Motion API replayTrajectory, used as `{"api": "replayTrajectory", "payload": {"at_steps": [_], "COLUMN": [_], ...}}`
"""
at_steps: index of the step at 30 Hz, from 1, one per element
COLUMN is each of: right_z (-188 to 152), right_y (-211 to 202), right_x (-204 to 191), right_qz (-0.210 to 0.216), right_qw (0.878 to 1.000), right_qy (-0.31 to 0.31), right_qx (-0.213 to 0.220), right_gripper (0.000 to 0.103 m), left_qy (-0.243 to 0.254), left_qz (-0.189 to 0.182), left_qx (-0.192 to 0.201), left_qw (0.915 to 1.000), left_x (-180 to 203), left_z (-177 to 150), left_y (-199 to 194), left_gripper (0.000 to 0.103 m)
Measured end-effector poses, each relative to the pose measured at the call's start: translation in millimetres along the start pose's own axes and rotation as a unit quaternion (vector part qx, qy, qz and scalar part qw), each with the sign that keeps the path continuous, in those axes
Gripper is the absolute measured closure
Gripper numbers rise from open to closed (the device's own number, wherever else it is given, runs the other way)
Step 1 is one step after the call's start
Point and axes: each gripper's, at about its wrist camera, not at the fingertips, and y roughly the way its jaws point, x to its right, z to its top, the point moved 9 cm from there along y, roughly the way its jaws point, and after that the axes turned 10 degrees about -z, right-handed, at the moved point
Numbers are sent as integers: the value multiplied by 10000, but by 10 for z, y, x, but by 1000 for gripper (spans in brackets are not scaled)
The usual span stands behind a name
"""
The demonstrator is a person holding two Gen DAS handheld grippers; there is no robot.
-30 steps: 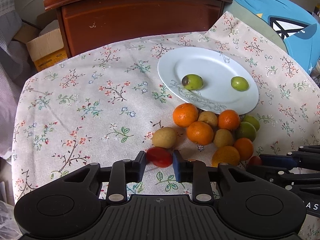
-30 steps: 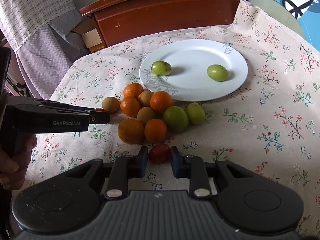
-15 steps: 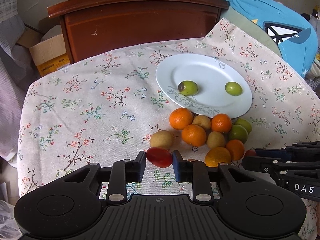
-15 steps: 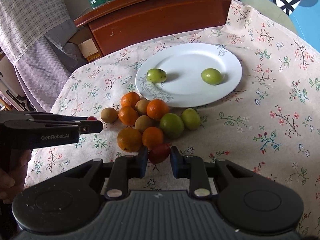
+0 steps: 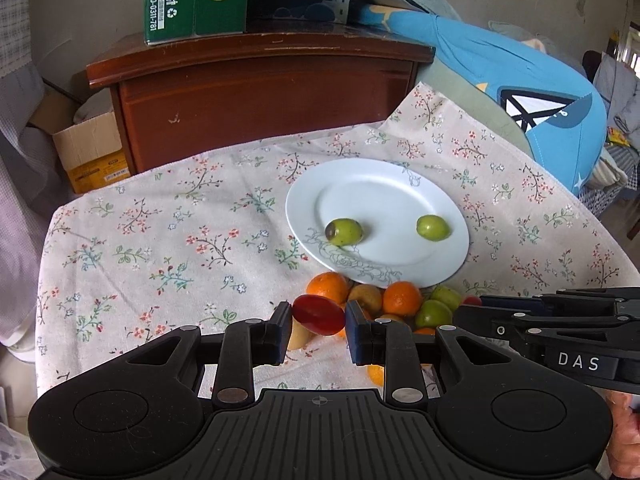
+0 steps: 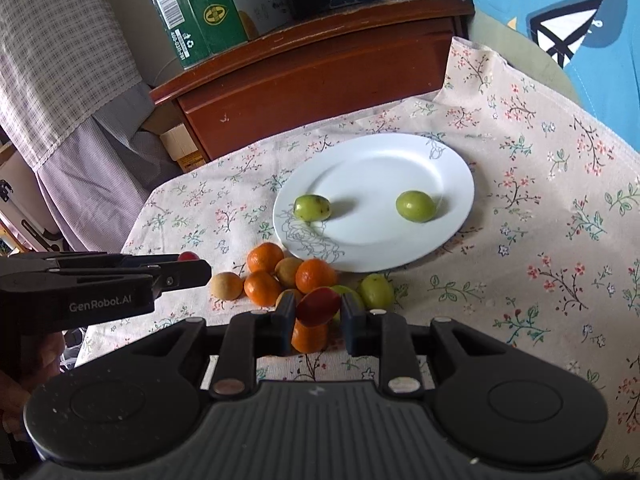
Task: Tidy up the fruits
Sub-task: 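Carry the red cherry tomato with the right gripper over the plate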
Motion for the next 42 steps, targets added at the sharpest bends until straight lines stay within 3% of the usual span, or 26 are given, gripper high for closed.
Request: {"api": "replayTrajectory", "payload": {"at_steps": [18,42], "right_z": [691,933], "right_y": [14,612], "right_x": [216,454], "right_qz": [-39,-398], "right_qw": [9985,9987], "right_qy": [75,-32], "right_qx": [542,312], "right_gripper": [79,79], "left_qy": [46,-9], "left_qz": [-221,-7], "left_qx": [430,108], "left_qw": [9988,9999], "left_x": [150,-27], "left_z": [567,810], "left_y": [69,742], "left_gripper": [77,77]}}
